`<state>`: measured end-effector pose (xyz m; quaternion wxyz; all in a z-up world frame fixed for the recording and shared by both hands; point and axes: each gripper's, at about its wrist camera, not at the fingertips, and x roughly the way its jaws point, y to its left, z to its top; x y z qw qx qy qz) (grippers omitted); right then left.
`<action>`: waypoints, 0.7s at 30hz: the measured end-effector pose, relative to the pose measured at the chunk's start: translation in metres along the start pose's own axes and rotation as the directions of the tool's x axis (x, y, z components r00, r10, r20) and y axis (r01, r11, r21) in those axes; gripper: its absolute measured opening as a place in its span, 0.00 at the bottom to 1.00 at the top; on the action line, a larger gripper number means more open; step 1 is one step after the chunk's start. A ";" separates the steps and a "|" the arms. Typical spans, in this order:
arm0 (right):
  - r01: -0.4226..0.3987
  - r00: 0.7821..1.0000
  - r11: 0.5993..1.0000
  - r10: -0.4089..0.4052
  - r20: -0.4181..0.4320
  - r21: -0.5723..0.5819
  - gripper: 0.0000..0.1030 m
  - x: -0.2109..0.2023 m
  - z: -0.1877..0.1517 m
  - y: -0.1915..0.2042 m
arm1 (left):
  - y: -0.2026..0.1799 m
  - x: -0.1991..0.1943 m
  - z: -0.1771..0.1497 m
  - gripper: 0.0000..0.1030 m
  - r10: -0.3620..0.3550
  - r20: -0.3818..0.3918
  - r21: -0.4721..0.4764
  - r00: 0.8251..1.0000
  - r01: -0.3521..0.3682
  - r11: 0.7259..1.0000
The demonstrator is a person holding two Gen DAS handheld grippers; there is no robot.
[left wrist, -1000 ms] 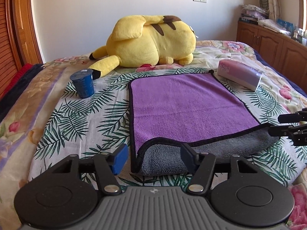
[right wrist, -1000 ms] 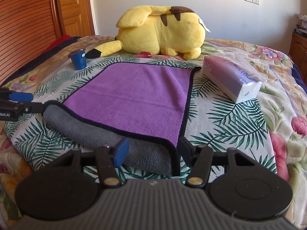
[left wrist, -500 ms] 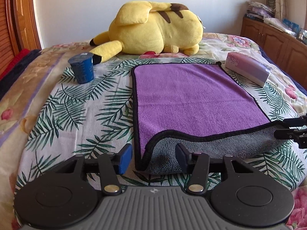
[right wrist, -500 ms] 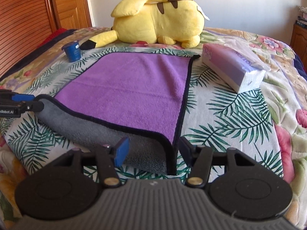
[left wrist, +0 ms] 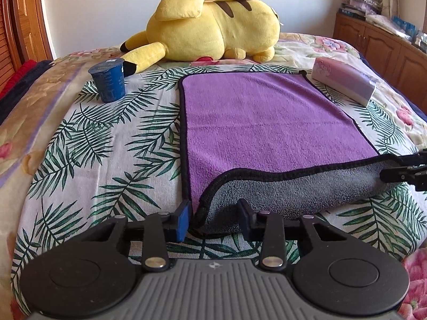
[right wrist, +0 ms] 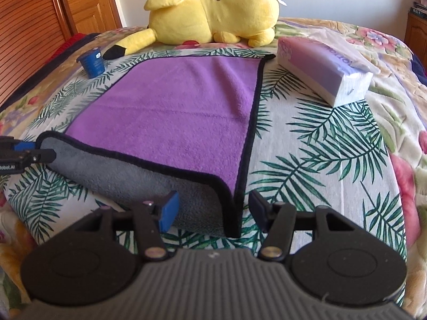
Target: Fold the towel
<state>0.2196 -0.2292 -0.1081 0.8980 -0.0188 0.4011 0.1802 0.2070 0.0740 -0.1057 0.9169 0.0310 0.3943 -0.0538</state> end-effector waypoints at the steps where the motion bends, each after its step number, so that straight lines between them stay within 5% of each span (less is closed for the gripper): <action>1: -0.005 1.000 1.000 0.005 0.002 0.000 0.57 -0.001 0.000 0.000 | 0.000 0.000 0.000 0.15 0.000 0.001 0.002 1.000 0.000 1.000; 16: -0.043 0.998 0.999 0.042 -0.047 -0.023 0.29 -0.001 0.003 0.001 | -0.002 0.000 -0.002 0.03 -0.006 0.008 0.010 1.000 0.006 1.000; 21: -0.038 0.999 0.999 0.036 -0.040 -0.032 0.11 -0.002 0.002 0.001 | -0.003 0.001 -0.002 0.03 -0.005 0.008 0.011 1.000 0.005 1.000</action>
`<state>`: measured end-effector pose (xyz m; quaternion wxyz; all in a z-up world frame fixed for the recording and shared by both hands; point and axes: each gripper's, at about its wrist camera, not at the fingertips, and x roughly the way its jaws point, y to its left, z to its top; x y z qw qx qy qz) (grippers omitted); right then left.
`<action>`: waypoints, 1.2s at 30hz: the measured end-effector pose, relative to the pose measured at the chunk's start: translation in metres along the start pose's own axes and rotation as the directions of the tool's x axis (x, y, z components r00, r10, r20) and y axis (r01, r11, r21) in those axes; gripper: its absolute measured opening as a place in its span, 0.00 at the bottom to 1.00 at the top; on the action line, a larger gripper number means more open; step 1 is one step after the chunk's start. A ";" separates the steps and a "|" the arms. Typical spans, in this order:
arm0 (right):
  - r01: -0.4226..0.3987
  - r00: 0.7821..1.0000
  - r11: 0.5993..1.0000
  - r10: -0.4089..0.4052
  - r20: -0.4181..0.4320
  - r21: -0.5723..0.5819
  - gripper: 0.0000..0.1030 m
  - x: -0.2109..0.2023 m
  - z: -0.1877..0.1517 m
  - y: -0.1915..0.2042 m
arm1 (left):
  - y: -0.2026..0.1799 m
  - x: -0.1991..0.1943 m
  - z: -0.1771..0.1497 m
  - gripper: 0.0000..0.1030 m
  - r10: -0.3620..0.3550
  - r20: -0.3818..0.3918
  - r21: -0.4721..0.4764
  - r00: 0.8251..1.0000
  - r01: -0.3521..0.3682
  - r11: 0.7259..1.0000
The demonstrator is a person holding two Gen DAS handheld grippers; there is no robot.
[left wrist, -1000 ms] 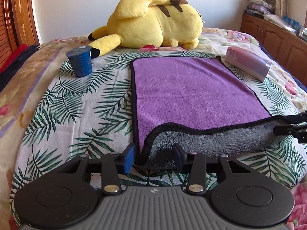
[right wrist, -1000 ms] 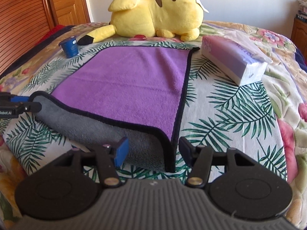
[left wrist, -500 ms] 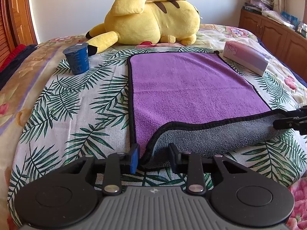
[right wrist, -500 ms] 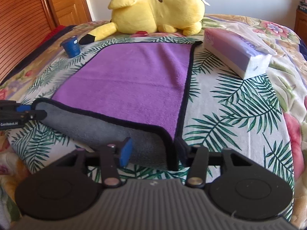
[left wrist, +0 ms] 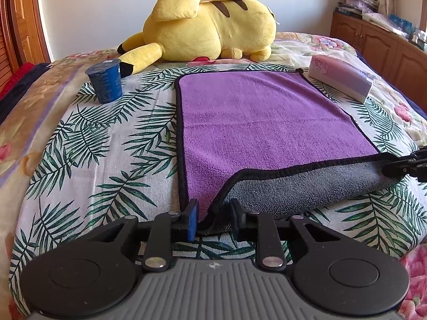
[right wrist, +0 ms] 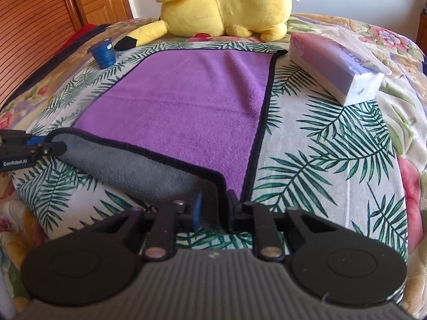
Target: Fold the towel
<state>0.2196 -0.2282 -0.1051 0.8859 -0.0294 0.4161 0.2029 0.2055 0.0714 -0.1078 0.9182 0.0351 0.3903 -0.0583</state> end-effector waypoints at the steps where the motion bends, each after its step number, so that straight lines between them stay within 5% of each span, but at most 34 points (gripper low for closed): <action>1: -0.001 1.000 1.000 0.001 0.001 0.000 0.07 0.000 0.000 0.000 | 0.000 0.000 0.000 0.02 -0.001 0.000 -0.001 1.000 0.001 1.000; 36: -0.016 0.973 1.000 0.022 0.231 -0.026 0.04 -0.031 0.018 -0.004 | -0.004 -0.040 0.025 0.00 -0.045 0.163 0.003 0.986 0.046 0.999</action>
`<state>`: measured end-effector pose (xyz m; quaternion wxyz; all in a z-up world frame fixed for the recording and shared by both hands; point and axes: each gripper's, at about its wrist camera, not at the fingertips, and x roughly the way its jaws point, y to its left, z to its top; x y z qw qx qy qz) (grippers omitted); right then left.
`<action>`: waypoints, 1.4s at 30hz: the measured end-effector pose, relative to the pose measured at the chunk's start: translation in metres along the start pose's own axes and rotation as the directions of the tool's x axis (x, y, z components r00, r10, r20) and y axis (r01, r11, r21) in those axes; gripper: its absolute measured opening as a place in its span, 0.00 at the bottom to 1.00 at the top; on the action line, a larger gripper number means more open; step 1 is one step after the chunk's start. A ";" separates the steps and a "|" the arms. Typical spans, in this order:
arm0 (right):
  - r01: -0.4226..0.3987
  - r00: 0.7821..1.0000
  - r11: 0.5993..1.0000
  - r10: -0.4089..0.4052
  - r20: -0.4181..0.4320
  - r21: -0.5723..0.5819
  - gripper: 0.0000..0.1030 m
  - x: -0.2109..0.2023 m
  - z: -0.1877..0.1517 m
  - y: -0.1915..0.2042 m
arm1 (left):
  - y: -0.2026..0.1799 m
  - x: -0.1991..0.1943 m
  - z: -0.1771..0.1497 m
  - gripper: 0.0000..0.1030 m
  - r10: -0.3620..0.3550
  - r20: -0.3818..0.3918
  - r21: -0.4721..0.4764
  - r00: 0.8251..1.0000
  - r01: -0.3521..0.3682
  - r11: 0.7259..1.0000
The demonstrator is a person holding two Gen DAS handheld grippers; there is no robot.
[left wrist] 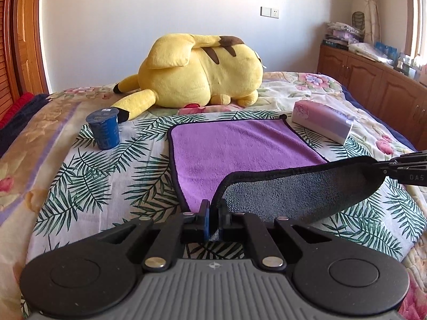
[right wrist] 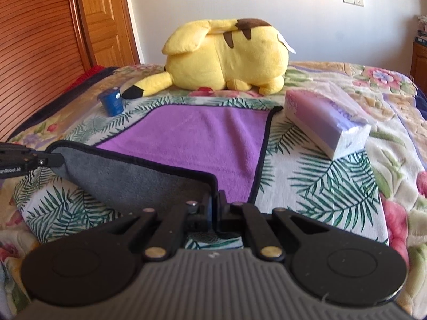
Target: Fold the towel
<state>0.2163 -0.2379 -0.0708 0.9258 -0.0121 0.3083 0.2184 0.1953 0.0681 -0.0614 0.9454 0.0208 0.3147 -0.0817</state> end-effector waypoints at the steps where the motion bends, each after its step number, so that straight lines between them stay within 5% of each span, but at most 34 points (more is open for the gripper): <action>1: -0.001 1.000 1.000 0.001 0.006 -0.006 0.04 0.000 0.001 0.000 | 0.001 0.001 0.001 0.00 -0.002 0.000 0.001 1.000 0.002 1.000; 42: 0.010 0.999 0.996 -0.005 0.052 -0.083 0.04 0.035 0.033 -0.010 | 0.006 0.038 0.043 0.00 -0.002 0.047 0.116 0.999 -0.004 0.993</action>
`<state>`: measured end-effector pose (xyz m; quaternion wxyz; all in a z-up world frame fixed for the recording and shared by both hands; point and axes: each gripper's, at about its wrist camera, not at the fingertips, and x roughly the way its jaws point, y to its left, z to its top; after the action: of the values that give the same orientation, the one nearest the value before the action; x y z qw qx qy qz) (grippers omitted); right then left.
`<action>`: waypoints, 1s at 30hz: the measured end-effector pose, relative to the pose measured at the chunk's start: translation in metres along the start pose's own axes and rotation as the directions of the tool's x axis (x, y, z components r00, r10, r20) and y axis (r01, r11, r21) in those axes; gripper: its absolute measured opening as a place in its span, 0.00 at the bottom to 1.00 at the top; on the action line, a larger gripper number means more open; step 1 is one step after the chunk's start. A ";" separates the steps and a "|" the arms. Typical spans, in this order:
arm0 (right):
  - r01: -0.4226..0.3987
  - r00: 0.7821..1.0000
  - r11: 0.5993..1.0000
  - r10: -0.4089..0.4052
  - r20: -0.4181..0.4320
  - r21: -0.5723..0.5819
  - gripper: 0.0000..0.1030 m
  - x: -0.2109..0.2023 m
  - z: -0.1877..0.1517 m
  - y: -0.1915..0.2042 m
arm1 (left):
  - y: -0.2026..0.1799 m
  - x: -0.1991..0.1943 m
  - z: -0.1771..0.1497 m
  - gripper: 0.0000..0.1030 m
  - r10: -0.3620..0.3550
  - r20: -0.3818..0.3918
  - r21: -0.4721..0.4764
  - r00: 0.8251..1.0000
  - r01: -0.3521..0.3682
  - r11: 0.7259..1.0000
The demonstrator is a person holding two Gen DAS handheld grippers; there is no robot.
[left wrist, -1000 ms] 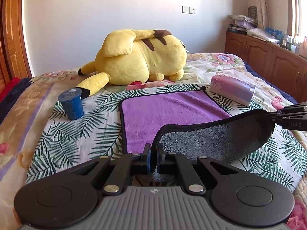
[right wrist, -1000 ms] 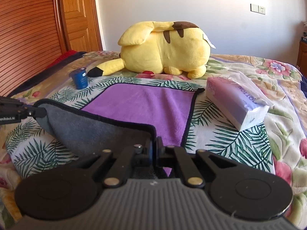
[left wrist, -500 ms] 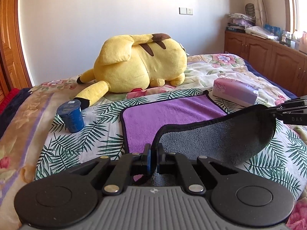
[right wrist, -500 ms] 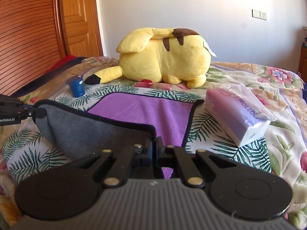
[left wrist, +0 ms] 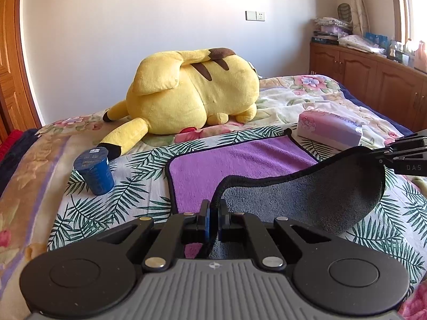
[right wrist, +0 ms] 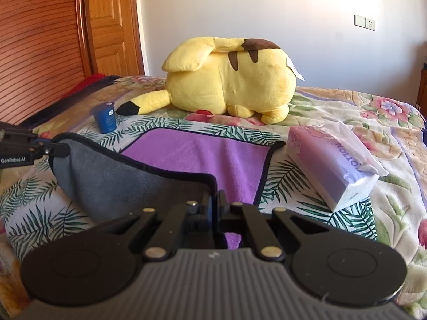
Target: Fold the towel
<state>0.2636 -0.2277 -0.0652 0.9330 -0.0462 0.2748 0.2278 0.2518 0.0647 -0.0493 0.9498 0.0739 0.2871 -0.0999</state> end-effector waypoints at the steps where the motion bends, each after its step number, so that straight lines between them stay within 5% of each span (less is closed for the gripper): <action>1: 0.000 1.000 1.000 0.000 0.001 -0.003 0.04 0.000 0.001 0.000 | 0.000 0.001 0.002 0.00 0.000 0.003 0.002 1.000 0.000 1.000; 30: 0.105 0.987 0.985 -0.086 0.133 -0.140 0.04 0.051 0.065 -0.022 | 0.021 0.065 0.064 0.00 0.119 0.112 0.046 0.987 -0.124 0.991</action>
<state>0.3435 -0.2130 -0.0385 0.9525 -0.1130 0.1952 0.2048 0.3435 0.0623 -0.0316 0.9661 0.1109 0.2269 -0.0533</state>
